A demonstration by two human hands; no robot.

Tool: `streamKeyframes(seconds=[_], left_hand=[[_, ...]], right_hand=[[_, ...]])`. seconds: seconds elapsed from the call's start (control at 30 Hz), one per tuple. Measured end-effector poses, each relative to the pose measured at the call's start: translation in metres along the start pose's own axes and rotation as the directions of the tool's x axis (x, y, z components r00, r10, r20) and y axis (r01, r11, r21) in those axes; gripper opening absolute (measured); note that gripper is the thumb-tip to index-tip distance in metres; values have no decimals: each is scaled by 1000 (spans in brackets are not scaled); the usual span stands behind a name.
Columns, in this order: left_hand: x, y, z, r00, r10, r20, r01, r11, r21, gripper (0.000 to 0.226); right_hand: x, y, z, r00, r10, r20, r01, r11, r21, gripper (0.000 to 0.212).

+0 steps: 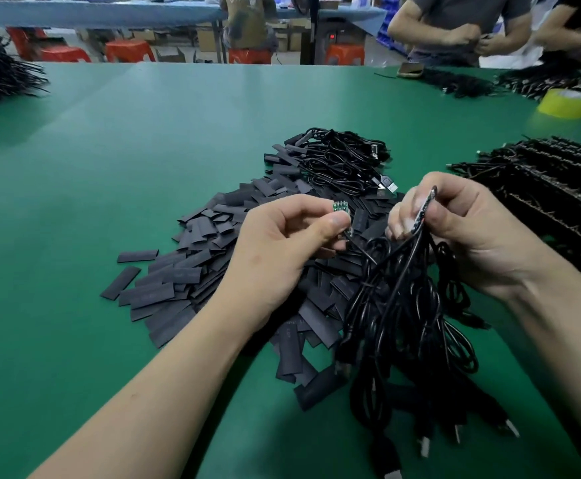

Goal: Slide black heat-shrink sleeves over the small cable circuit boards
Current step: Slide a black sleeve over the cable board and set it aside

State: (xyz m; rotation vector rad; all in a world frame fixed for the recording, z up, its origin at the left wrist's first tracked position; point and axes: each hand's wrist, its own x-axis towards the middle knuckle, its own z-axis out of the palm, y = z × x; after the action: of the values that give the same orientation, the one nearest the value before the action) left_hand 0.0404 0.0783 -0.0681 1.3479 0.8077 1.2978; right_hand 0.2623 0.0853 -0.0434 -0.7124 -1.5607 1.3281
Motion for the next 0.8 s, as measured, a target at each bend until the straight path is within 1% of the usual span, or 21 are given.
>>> streamKeyframes(seconds=[0.1,0.17,0.23,0.37,0.47,0.53,0.6,0.73,0.8], left_hand=[[-2,2,5,999,-1,50,2,1000,-29,9],[-3,2,7,997,-3,76,6,999,-35,10],[-3,2,8,997,3,80,-1,1000,-30,11],[-3,1,9,992,13,125,-16,999,29,8],[-5,0,11,983,-32,181,27,999,31,4],[-5,0,10,982,-40,184,29,998,60,4],[-6,1,10,985,-44,169,36,998,47,7],[-4,2,9,988,-72,138,79,996,-50,7],[-3,2,7,991,-65,120,75,994,-84,6]], right_hand=[[2,0,10,1000,-9,-22,7,994,-105,33],[3,2,16,999,-38,-33,33,987,-154,27],[3,2,19,998,-55,-34,48,985,-168,23],[2,2,21,998,-60,-24,55,987,-151,27],[2,4,24,997,-66,32,68,996,-52,21],[2,4,23,996,-81,38,82,997,-3,21],[3,1,20,994,-84,73,75,990,119,20],[-1,-9,7,987,-104,125,48,922,385,18],[-3,-15,-1,988,-83,133,3,855,518,16]])
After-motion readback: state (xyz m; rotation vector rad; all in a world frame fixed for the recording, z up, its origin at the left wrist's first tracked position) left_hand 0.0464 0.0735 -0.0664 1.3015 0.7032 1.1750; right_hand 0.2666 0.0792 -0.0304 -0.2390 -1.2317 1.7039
